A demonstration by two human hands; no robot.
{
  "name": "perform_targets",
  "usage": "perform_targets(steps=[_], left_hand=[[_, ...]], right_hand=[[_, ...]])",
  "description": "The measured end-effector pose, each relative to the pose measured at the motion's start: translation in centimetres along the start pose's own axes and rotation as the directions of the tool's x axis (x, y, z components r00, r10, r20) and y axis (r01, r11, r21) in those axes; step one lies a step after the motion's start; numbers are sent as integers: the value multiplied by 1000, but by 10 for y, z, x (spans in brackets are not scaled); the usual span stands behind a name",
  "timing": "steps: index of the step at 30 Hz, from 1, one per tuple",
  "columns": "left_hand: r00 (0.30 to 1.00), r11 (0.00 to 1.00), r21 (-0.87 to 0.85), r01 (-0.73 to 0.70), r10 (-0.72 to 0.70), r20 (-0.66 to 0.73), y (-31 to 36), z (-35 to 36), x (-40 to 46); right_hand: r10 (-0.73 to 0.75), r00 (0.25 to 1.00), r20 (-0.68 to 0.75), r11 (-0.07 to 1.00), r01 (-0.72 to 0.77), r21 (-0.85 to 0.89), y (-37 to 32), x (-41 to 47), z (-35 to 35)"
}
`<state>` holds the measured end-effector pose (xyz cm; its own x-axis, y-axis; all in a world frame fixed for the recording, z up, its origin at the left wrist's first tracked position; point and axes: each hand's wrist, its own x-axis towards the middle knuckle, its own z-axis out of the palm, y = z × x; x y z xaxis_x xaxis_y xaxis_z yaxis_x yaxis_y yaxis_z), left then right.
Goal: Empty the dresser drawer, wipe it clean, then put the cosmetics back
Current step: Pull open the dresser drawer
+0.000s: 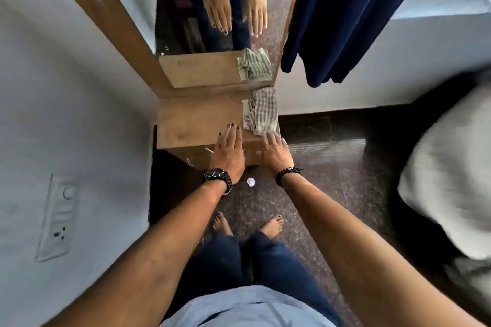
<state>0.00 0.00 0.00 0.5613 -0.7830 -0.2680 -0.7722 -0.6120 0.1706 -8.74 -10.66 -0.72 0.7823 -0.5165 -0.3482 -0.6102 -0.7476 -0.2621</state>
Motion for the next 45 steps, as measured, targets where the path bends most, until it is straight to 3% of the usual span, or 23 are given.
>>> perform_targets(steps=[6,10,14,18,24,29,32,36,39,43,45], left_hand=[[996,996,-9,87,-87,14,-48,22,-8],[995,995,-24,94,-95,-34,-68,42,-1],[993,995,-84,56,-64,-98,-75,66,10],[954,990,-135,27,-66,-294,-80,88,20],[795,989,-69,-130,62,-603,-103,131,39],[612,974,-112,-198,33,-790,-109,155,56],[513,967,-115,-227,18,-858,-108,166,63],[440,966,-86,-242,30,-898,-110,172,68],[466,965,-79,-248,48,-883,-114,168,67],[611,972,-73,-224,81,-788,-113,154,54],[665,976,-67,-208,91,-742,-111,145,43]], right_hand=[[-58,996,64,998,56,32,-47,15,35],[-158,987,18,987,158,-8,-59,29,65],[-195,969,-150,980,187,-61,-54,43,98],[-263,881,-392,962,210,-173,-41,53,129],[-289,635,-716,956,223,-188,-32,88,183],[-237,416,-878,964,209,-161,-33,108,201],[-235,355,-905,961,227,-160,-31,114,206],[-232,322,-918,959,234,-161,-32,117,207],[-229,379,-897,959,244,-142,-36,110,202],[-214,511,-832,963,256,-91,-40,89,188],[-225,530,-817,960,266,-91,-39,80,182]])
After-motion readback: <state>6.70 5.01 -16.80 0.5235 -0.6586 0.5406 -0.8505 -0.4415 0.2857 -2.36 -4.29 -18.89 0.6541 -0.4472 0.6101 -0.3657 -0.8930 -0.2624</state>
